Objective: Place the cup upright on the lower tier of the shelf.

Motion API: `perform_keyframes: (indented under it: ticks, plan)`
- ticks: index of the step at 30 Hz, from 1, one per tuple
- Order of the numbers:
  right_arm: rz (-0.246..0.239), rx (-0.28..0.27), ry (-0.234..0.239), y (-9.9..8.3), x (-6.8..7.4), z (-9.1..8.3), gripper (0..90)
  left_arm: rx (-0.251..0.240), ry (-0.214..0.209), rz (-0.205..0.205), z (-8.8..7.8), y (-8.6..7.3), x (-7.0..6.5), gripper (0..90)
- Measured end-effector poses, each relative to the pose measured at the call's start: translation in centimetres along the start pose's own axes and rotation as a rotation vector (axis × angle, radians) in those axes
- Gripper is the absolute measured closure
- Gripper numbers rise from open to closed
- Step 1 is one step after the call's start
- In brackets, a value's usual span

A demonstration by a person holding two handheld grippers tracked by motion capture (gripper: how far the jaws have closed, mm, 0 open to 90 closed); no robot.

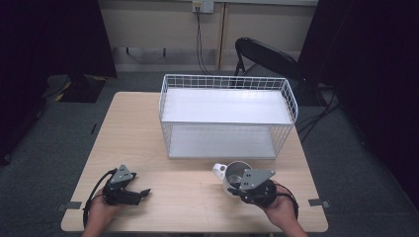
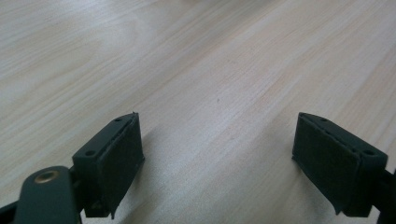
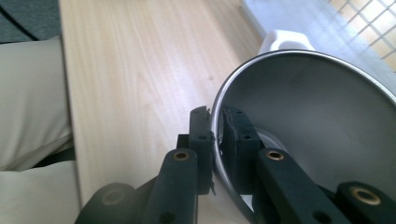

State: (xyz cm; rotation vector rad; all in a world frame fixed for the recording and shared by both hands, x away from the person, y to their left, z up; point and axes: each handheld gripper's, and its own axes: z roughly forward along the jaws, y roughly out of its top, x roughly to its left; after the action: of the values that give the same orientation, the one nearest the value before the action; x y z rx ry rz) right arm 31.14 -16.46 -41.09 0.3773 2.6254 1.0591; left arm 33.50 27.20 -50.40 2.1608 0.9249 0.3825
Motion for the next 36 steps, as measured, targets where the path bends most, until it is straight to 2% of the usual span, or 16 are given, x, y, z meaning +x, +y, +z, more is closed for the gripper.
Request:
perform_keyframes:
  ticks: [8,16,36]
  plan:
    - [0.015,-0.002,-0.030,0.2,-1.1,0.0,82.4,0.000,0.000,-0.001,0.0,0.0,0.0,15.5]
    - [0.001,-0.002,-0.089,0.5,-1.9,0.0,82.4,0.000,0.000,0.000,0.0,0.0,0.0,15.5]
    - [-0.009,0.006,-0.164,1.3,-3.9,0.1,82.4,0.000,0.000,0.000,0.0,0.0,0.0,15.4]
